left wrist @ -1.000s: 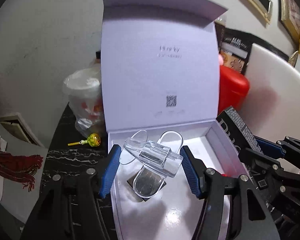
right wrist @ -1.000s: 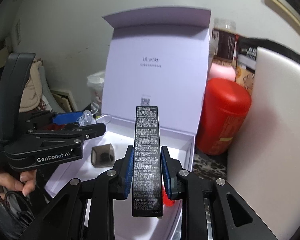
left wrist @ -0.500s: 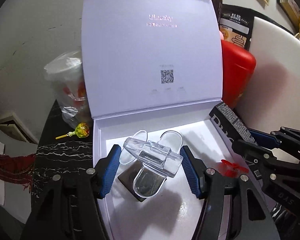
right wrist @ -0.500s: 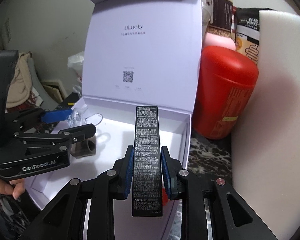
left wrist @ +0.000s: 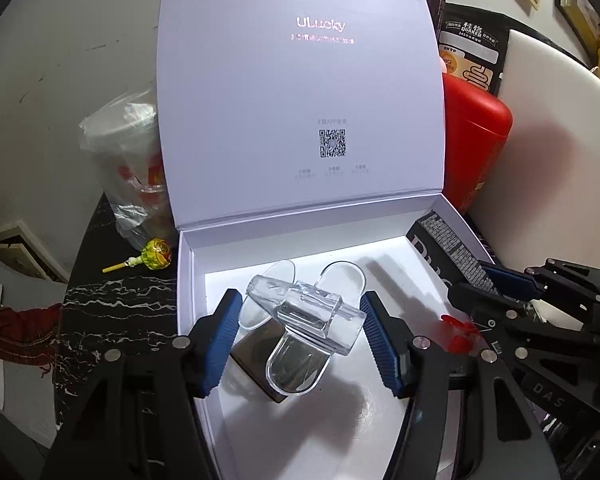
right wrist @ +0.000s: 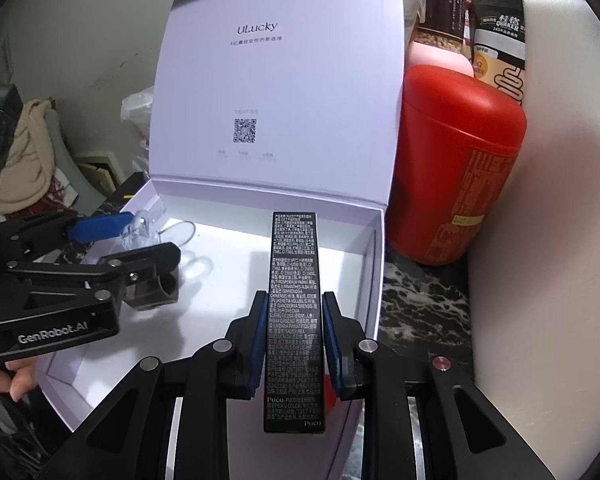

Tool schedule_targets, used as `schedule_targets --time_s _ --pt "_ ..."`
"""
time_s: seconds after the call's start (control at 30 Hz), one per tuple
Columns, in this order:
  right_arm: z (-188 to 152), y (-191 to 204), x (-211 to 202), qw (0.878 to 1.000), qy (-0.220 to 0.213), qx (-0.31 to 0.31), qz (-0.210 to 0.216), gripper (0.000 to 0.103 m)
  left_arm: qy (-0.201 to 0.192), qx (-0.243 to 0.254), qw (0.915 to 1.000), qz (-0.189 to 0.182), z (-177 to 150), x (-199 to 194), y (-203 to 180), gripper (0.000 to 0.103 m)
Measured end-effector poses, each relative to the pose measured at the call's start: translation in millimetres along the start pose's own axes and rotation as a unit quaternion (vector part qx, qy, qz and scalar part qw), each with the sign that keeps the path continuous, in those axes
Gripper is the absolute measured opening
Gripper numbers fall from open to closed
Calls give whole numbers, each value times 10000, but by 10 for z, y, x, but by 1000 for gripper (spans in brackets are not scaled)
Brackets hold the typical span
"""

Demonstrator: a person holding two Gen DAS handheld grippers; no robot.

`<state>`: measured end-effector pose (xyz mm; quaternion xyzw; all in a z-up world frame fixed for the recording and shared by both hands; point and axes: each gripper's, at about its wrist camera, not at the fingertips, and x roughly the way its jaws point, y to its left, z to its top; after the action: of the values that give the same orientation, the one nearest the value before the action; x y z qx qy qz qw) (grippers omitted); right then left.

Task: Organize rigid objects
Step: 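Open the left tool to release the clear holder while the right tool drops the black box, then withdraw both tools from the white box back toward the table clutter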

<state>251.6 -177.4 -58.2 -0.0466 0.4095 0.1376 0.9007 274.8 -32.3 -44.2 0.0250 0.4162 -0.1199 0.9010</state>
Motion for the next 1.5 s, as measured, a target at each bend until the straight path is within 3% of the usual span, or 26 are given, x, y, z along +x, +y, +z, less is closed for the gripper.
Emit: schedule_targets --time_s 0.07,0.13,0.27,0.3,0.47,0.73,1.5 --pt "12 9 17 10000 17 9 -21 28 14 38 9999 119 8 -13 -16 61" --pt "12 2 8 10000 18 30 -65 39 90 75 9994 312 26 -11 -40 62" --pt "13 -27 -25 9999 -26 110 -82 57 95 119 9986 516 41 -27 -78 75" --pt "13 -33 -32 9999 -35 121 -78 57 77 127 9984 542 45 -39 -87 80" --pt "11 -46 -86 9998 -69 133 -128 57 0 185 9978 641 66 -125 -120 80" --pt "41 -44 -289 9996 -196 92 -178 57 -90 120 9990 428 96 -334 -64 80" --pt "42 122 -1239 9960 -787 8 -424 57 -715 184 9968 320 112 -1304 -204 80"
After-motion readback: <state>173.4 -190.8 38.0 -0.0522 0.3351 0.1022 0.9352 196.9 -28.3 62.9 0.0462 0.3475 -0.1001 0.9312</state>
